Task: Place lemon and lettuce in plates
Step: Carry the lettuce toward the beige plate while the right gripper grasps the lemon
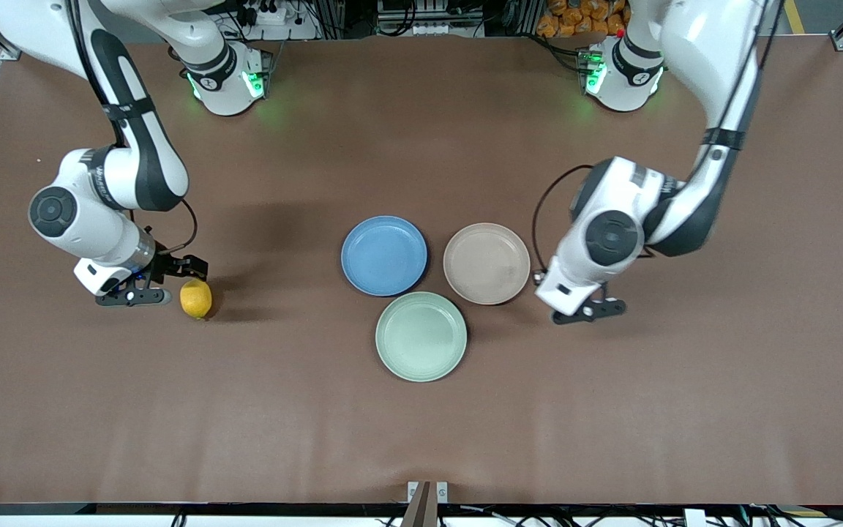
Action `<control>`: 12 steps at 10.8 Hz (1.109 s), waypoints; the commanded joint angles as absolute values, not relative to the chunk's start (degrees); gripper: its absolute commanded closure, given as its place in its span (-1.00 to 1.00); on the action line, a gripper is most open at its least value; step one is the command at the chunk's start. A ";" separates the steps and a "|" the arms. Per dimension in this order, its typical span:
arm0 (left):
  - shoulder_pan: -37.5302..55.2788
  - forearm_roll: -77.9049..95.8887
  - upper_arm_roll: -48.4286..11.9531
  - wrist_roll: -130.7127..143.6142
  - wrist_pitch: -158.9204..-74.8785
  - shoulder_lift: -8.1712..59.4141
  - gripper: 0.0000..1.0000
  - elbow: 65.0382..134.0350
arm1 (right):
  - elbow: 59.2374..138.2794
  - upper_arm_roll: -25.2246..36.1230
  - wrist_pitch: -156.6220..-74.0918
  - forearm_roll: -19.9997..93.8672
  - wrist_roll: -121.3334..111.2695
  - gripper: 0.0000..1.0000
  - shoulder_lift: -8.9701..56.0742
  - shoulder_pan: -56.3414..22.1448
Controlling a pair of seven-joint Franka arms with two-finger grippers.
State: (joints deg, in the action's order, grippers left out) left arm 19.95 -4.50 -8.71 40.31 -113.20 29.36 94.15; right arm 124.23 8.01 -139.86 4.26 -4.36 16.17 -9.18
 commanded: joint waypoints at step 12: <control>30.15 -2.46 -7.91 56.16 -112.32 37.54 -1.00 90.88 | 125.95 6.77 -155.30 4.57 -6.59 -0.37 26.37 -8.53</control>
